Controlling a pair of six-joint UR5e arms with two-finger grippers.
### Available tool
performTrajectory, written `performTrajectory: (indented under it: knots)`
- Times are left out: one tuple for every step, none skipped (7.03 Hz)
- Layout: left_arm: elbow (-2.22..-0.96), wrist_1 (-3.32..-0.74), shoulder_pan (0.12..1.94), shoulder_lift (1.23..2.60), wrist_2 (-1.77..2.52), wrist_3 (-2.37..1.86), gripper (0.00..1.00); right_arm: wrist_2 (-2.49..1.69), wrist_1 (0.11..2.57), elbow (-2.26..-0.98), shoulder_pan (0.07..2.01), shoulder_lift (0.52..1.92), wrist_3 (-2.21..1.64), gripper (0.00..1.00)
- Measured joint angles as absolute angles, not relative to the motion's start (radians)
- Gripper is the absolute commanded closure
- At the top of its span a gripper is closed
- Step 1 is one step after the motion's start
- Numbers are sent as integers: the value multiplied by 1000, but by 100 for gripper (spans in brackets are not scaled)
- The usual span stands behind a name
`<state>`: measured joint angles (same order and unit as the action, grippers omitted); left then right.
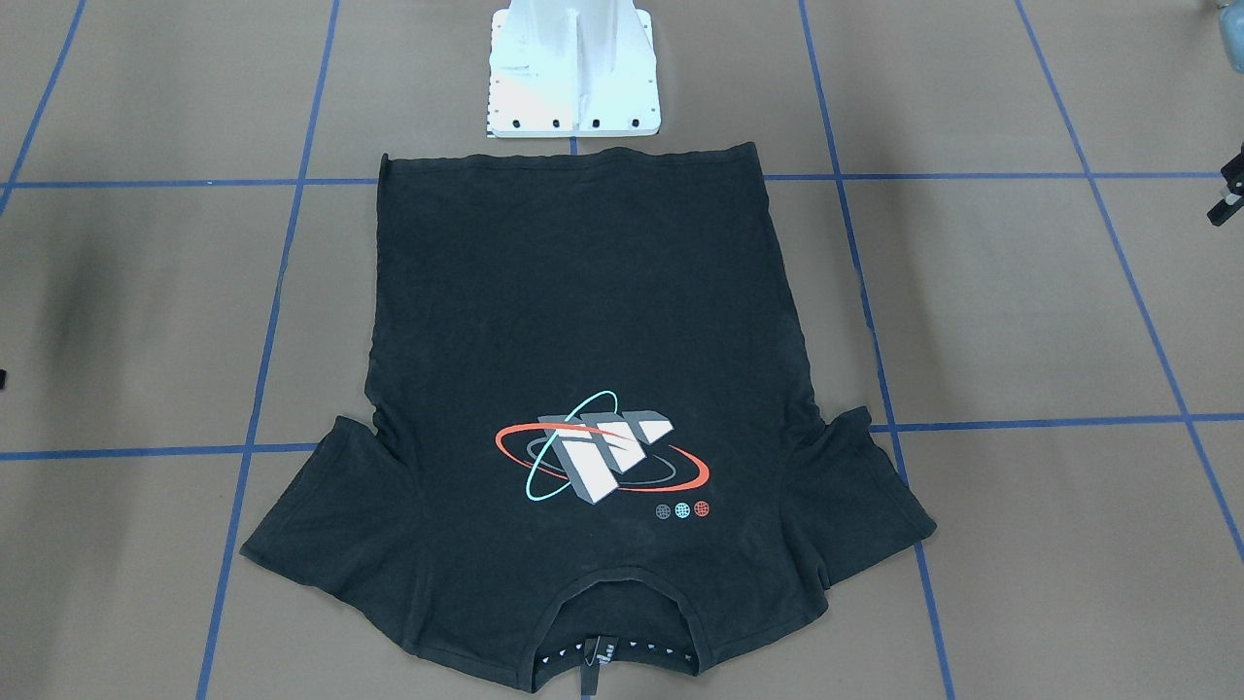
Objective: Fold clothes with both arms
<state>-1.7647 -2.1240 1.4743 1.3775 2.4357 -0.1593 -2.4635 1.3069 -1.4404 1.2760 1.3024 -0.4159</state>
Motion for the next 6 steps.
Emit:
performTrajectory:
  knots:
    - [-1765,-2137,1474,1378,2436,-162,0,-2426,1259,-1375,1234,1205,-553,6]
    - [-1766,-2142,1474,1378,2435,-167,0,-2369,1206,-1292,1192,1101,-696,10]
    - [-1766,-2148,1473,1378,2435,-178,0,-2286,1106,-1214,1141,1031,-853,15]
    - [-1767,-2160,1472,1378,2435,-192,0,-2206,972,-1154,1096,1005,-987,15]
    - [-1767,-2176,1472,1378,2434,-210,0,-2162,853,-1102,1061,995,-1068,17]
    - [-1766,-2185,1471,1378,2434,-223,0,-2132,774,-1061,1031,988,-1100,19]
